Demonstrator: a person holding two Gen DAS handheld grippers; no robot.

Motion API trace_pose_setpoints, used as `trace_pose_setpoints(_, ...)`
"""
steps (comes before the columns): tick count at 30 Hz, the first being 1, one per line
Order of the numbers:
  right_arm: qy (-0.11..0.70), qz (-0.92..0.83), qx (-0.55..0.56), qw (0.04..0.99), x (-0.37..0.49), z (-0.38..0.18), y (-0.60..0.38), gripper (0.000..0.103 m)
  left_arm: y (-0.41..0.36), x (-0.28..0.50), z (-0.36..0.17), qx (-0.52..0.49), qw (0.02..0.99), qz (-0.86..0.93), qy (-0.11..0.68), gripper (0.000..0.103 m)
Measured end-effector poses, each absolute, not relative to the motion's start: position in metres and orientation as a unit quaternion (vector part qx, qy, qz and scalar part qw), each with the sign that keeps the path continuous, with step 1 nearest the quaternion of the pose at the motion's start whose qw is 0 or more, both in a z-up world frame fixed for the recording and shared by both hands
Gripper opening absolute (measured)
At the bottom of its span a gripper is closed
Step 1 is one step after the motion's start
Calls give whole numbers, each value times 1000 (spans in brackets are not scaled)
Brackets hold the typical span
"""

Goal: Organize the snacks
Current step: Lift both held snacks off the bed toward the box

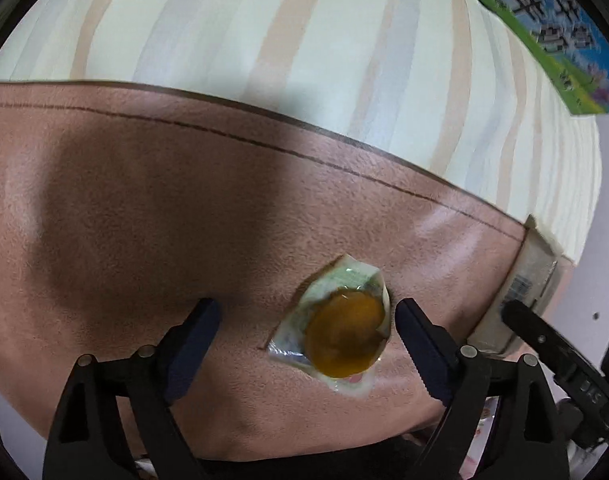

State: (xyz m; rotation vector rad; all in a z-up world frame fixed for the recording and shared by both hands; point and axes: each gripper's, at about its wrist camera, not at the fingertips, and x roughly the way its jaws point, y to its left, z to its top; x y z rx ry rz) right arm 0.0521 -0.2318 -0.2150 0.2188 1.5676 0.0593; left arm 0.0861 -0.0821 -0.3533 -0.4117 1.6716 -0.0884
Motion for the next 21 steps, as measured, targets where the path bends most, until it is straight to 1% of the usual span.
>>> trace_pose_setpoints(6, 703, 22, 92, 705, 49, -215, -225, 63, -107, 85, -350, -147, 658, -50, 737, 90)
trace_pose_setpoints(8, 702, 20, 84, 707, 47, -218, -222, 63, -116, 81, -347, -127, 666, -45, 734, 78)
trace_pose_setpoints(9, 701, 19, 83, 708, 46, -216, -219, 63, -120, 79, -345, -117, 669, -44, 733, 66)
trace_pose_setpoints(10, 700, 16, 80, 710, 45, -216, -217, 62, -130, 73, -342, -110, 672, -45, 731, 59)
trace_pose_setpoints(11, 700, 13, 74, 710, 45, -216, -216, 58, -133, 72, -340, -108, 673, -46, 730, 58)
trace_pose_setpoints(18, 690, 23, 64, 720, 37, -209, -205, 57, -135, 61, -329, -123, 683, -48, 718, 57)
trace_pose_setpoints(21, 685, 34, 76, 724, 35, -202, -203, 56, -142, 58, -311, -134, 686, -56, 713, 56)
